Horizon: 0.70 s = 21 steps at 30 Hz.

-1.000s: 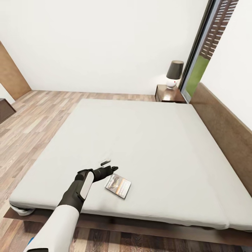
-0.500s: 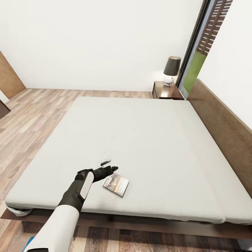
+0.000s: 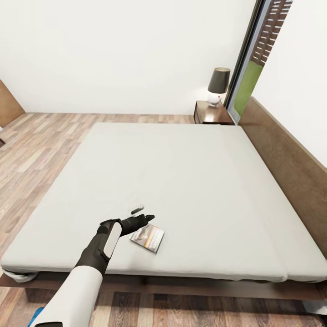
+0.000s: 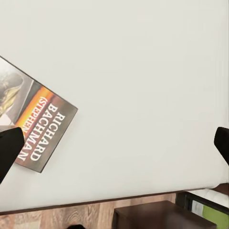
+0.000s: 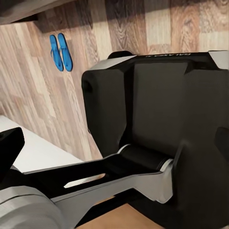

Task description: In the bedroom, move the book from the bed onto either nightstand, and place the two sandals side by side next to the bed.

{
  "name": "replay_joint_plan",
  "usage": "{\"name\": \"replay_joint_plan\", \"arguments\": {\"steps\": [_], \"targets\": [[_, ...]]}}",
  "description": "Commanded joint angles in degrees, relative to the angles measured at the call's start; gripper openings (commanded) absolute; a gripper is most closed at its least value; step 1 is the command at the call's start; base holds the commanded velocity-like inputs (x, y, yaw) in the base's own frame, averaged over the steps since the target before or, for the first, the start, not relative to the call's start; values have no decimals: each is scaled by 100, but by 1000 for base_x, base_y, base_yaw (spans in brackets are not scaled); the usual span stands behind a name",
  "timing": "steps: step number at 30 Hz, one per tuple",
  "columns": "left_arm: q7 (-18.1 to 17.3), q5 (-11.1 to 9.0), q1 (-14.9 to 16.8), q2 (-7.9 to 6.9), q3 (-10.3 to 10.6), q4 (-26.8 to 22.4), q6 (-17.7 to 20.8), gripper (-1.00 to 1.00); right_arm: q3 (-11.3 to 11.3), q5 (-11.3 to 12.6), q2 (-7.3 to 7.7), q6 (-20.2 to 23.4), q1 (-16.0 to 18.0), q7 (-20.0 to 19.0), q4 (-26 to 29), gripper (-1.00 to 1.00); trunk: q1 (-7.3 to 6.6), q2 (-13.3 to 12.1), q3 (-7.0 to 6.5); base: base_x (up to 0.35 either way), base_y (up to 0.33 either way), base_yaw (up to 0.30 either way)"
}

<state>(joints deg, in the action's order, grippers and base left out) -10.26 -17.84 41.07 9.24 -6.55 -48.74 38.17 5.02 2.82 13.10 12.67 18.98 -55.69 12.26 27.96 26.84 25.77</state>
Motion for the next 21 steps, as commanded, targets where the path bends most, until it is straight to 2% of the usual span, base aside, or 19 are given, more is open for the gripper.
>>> {"name": "replay_joint_plan", "arguments": {"steps": [1,21], "targets": [[-26,-4,4,8,-31,-5,42,100,23,26,0,60,5,-21,2,100,2,9,17,0,0,-78],[-29,-9,4,8,-31,-8,42,100,16,25,-8,60,5,-12,4,100,2,9,198,0,0,-59]]}}
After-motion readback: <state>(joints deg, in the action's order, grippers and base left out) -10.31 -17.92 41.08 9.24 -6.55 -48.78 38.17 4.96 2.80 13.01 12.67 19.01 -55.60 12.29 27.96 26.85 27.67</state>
